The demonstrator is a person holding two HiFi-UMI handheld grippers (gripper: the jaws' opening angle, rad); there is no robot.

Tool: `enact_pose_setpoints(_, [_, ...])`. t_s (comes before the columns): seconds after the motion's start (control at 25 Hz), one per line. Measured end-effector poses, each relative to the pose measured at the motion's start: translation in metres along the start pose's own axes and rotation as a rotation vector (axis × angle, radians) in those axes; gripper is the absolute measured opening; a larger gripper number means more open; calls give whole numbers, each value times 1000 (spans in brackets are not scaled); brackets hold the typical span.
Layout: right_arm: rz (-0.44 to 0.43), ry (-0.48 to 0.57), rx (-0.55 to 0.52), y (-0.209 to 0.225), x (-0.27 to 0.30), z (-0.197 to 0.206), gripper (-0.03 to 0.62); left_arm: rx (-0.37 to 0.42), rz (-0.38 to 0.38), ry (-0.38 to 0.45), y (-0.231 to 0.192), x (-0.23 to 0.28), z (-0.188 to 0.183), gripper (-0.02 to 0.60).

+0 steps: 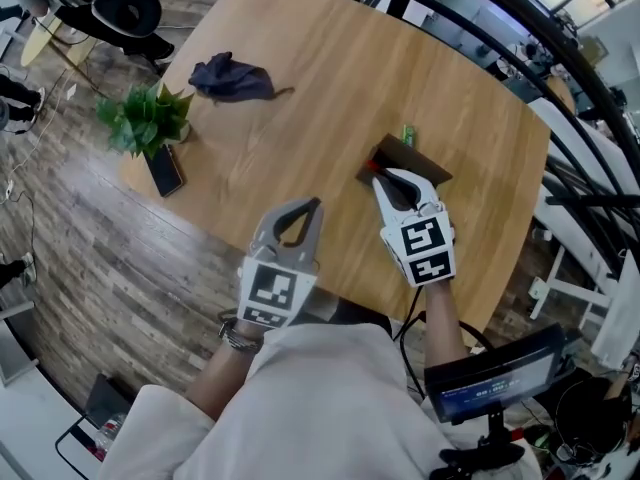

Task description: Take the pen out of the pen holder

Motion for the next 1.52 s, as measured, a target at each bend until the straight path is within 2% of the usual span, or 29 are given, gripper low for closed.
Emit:
enact_pose_setpoints(0.36, [-29,-74,-74,4,20,7,55,-9,-24,-28,-6,5,2,0])
enact_pose_setpoints(0.6, [-47,-115,-82,6,32,13,58,-21,-34,-46,-9,7,5,0])
enact_pose_setpoints(0.96, [-19,-203,-169,12,43,26,58,-28,-22,-64,-8,14,7,0])
enact_pose_setpoints(1.52, [-27,-254,-251,10,61,32,58,-34,-20,-81,-9,18,13,0])
Point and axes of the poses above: the fingertips, and each gripper's own axes: x forward along the fingers, y to its right, z out of its underside, the point moved 5 cm from there along -x, backward along the fingers, and after that the axes turned 7 degrees about -z, right-handed, at the moved point
